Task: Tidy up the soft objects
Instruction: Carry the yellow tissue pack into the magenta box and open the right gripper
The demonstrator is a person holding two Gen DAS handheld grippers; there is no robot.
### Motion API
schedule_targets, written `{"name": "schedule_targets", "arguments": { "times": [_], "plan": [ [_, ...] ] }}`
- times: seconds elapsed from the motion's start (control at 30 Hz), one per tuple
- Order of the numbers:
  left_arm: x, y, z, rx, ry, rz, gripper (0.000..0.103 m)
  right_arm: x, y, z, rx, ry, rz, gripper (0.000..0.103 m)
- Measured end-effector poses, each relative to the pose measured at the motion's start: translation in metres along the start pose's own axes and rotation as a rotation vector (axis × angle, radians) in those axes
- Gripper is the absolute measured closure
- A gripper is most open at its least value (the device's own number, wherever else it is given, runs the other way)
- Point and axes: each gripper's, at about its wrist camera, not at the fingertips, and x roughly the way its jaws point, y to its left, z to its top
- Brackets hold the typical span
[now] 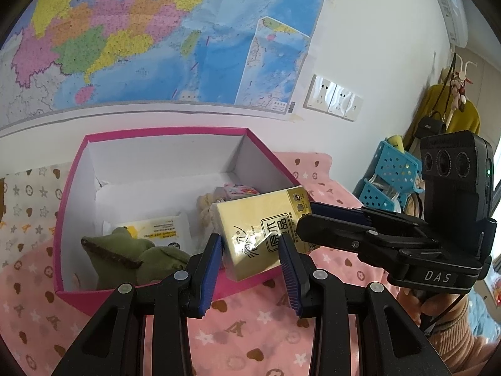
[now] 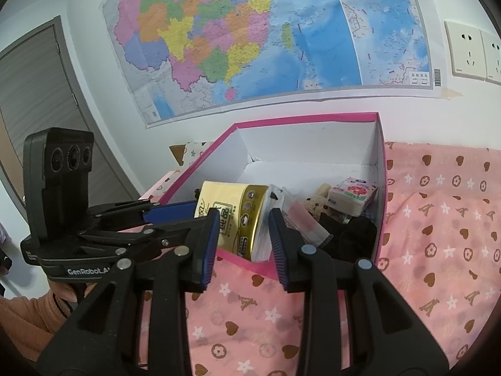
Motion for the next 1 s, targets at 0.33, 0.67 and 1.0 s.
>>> {"name": "schedule_targets", "arguments": {
  "times": [0.33, 0.67, 1.0],
  "plan": [
    [0.009, 0.002, 0.005, 0.012, 0.012, 0.027, 0.067, 0.007, -0.005, 0.002, 0.005, 0.009, -0.010, 0.068],
    [0.019, 0.007, 0.011, 0.007, 0.027, 0.030, 0.067, 0.015, -0.011, 0.004, 0.015, 0.018, -0.013, 0.068],
    [0.032, 0.012, 0.014, 0.002, 0.051, 0.038, 0.067, 0.023, -0.017, 0.005, 0.028, 0.029, -0.026, 0.068]
  ]
}}
